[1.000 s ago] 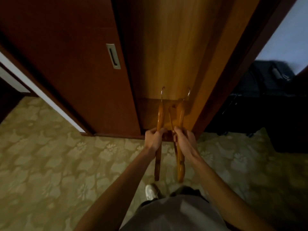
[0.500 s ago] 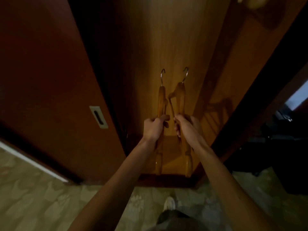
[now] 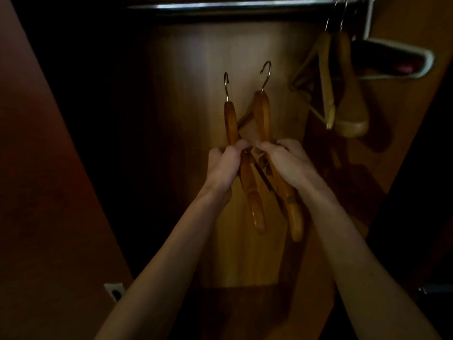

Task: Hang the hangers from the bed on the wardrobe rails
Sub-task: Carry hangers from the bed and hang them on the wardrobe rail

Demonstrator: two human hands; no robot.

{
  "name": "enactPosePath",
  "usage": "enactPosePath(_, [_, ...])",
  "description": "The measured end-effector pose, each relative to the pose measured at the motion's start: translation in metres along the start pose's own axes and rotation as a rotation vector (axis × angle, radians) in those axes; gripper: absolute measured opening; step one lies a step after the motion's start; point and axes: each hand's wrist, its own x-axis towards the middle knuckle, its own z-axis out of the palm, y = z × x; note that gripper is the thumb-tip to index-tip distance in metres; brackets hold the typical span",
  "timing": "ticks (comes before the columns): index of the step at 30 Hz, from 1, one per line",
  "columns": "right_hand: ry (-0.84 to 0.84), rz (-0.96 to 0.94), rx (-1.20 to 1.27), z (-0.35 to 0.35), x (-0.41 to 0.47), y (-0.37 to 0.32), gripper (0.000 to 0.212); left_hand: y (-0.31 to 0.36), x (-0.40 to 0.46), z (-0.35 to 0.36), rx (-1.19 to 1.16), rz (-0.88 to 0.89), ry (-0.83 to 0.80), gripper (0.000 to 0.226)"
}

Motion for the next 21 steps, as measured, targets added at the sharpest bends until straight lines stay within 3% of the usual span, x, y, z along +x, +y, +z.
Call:
enactPosePath(2, [0.063, -0.028, -0.014, -0.009, 0.015, -0.019, 0.026, 0.023, 0.016, 0.005, 0.006, 0.033, -0.023, 0.058])
enactPosePath(9, [0.173, -0.131, -0.042, -0.036, 0.068, -0.057, 0.025, 0.086, 0.059, 0.032, 0.093, 0.135, -0.105, 0.032])
enactPosePath(16, [0.258, -0.135, -0.086, -0.066, 0.112, -0.07, 0.036, 0.122, 0.098, 0.058, 0.169, 0.237, -0.144, 0.033])
enactPosePath(21, [0.335, -0.097, -0.079, -0.086, 0.135, -0.079, 0.031, 0.137, 0.118, 0.081, 0.159, 0.278, -0.211, 0.029])
